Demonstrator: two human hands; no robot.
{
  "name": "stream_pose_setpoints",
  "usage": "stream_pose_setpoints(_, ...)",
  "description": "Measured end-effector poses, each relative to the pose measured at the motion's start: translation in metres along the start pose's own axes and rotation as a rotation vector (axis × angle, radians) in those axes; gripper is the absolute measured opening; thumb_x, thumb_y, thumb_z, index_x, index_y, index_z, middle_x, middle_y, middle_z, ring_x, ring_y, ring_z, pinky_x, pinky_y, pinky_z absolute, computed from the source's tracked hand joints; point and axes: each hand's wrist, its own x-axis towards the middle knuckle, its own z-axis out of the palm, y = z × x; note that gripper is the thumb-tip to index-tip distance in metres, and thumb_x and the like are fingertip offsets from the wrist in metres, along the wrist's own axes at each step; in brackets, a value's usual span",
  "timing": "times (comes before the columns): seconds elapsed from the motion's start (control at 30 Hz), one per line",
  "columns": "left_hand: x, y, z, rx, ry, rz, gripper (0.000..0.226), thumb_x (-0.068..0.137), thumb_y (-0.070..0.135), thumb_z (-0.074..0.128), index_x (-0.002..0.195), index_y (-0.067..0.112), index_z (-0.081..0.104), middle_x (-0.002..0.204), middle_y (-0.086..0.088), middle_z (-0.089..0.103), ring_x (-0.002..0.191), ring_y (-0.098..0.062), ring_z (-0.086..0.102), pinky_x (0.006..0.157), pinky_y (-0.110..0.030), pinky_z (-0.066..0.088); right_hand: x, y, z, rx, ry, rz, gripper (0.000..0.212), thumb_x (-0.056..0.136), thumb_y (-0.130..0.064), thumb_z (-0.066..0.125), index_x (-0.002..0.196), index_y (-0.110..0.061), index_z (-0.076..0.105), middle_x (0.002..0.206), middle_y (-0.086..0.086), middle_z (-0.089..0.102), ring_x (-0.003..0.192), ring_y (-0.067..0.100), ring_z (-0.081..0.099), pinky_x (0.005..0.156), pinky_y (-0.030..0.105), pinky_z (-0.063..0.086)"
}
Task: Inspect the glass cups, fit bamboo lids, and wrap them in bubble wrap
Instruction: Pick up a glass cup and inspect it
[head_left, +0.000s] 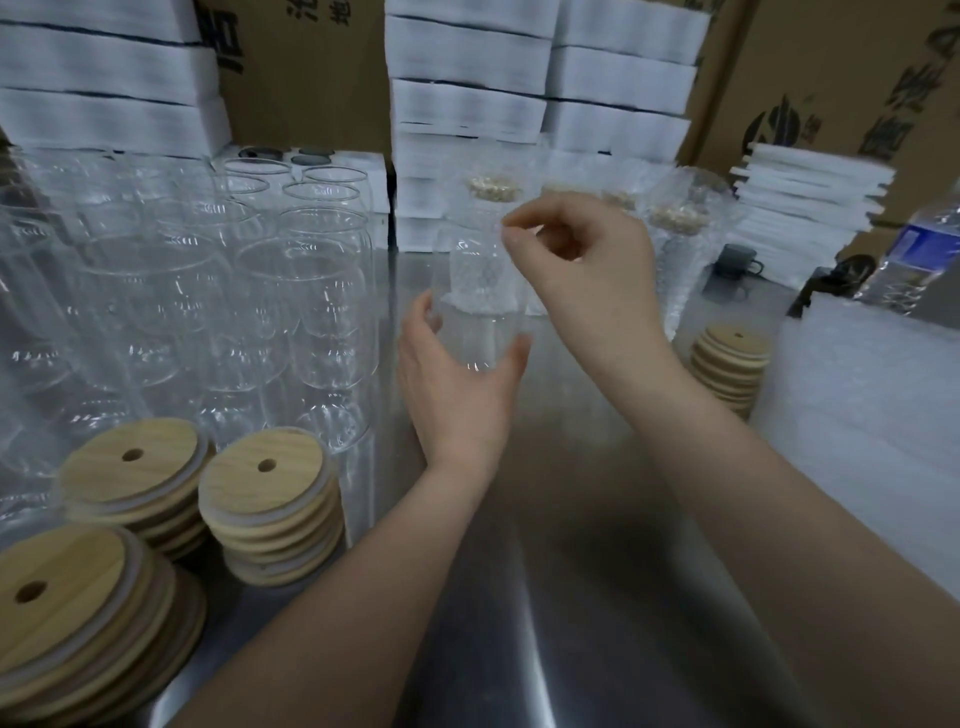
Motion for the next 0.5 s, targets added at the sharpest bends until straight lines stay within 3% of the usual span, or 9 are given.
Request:
stream_pose_setpoints(0.07, 0.0, 0.001, -0.001, -0.101, -0.023, -0.055, 0.086, 0.072, 0.042, 0.084, 0.142, 0.028, 0.035, 0.13, 0.004, 0.049, 0.119, -0.011, 0.049, 0.101, -0.03, 0.046, -0.008, 0.015, -0.001, 0.164, 0.09, 0.053, 0.016, 0.089, -0.01, 0.067, 0.098, -0.023, 0.066, 0.077, -0.004, 0.058, 0.076, 0.01, 0.058, 0.08, 0.031, 0.054)
stream_pose_setpoints(0.13, -0.001, 0.003, -0.002, -0.233, -0.054, -0.095, 0.082, 0.075, 0.039, 0.083, 0.141, 0.029, 0.035, 0.126, 0.002, 0.052, 0.112, -0.01, 0.053, 0.078, -0.011, 0.049, -0.017, 0.034, 0.003, 0.349, 0.062, 0.24, 0.02, 0.094, -0.012, 0.062, 0.107, -0.026, 0.061, 0.093, -0.002, 0.058, 0.091, 0.013, 0.059, 0.093, 0.039, 0.054)
stream_pose_setpoints(0.17, 0.0, 0.003, -0.003, -0.29, -0.071, -0.115, 0.08, 0.076, 0.038, 0.082, 0.14, 0.03, 0.034, 0.124, 0.0, 0.054, 0.11, -0.01, 0.056, 0.07, -0.008, 0.047, -0.022, 0.044, 0.007, 0.435, 0.009, 0.343, 0.02, 0.097, -0.014, 0.058, 0.112, -0.027, 0.059, 0.102, 0.0, 0.058, 0.098, 0.014, 0.059, 0.097, 0.04, 0.052)
stream_pose_setpoints(0.3, 0.002, 0.006, -0.005, -0.427, -0.125, -0.188, 0.064, 0.071, 0.044, 0.073, 0.12, 0.028, 0.036, 0.11, -0.002, 0.066, 0.088, -0.006, 0.068, 0.068, -0.014, 0.049, -0.031, 0.072, 0.018, 0.603, -0.164, 0.564, 0.027, 0.102, -0.03, 0.047, 0.129, -0.03, 0.05, 0.13, 0.005, 0.058, 0.123, 0.017, 0.057, 0.101, 0.036, 0.047)
stream_pose_setpoints(0.37, 0.003, 0.005, -0.005, -0.5, -0.148, -0.215, 0.055, 0.08, 0.039, 0.073, 0.118, 0.021, 0.038, 0.097, 0.002, 0.069, 0.078, -0.006, 0.07, 0.066, -0.022, 0.056, -0.029, 0.079, 0.019, 0.67, -0.215, 0.625, 0.035, 0.098, -0.041, 0.046, 0.133, -0.032, 0.047, 0.139, 0.002, 0.054, 0.128, 0.015, 0.053, 0.107, 0.038, 0.043)
stream_pose_setpoints(0.43, 0.005, 0.006, -0.006, -0.573, -0.194, -0.251, 0.041, 0.09, 0.034, 0.067, 0.118, 0.017, 0.041, 0.094, 0.001, 0.069, 0.076, -0.014, 0.071, 0.067, -0.033, 0.06, -0.028, 0.086, 0.019, 0.752, -0.306, 0.683, 0.056, 0.089, -0.054, 0.042, 0.14, -0.03, 0.044, 0.142, -0.002, 0.049, 0.132, 0.014, 0.048, 0.113, 0.041, 0.037)
stream_pose_setpoints(0.5, 0.007, 0.008, -0.007, -0.622, -0.259, -0.307, 0.036, 0.092, 0.038, 0.06, 0.117, 0.015, 0.048, 0.105, -0.005, 0.068, 0.084, -0.02, 0.072, 0.068, -0.036, 0.059, -0.03, 0.088, 0.019, 0.825, -0.38, 0.689, 0.067, 0.094, -0.055, 0.034, 0.15, -0.019, 0.036, 0.137, -0.003, 0.049, 0.131, 0.018, 0.048, 0.109, 0.041, 0.038)
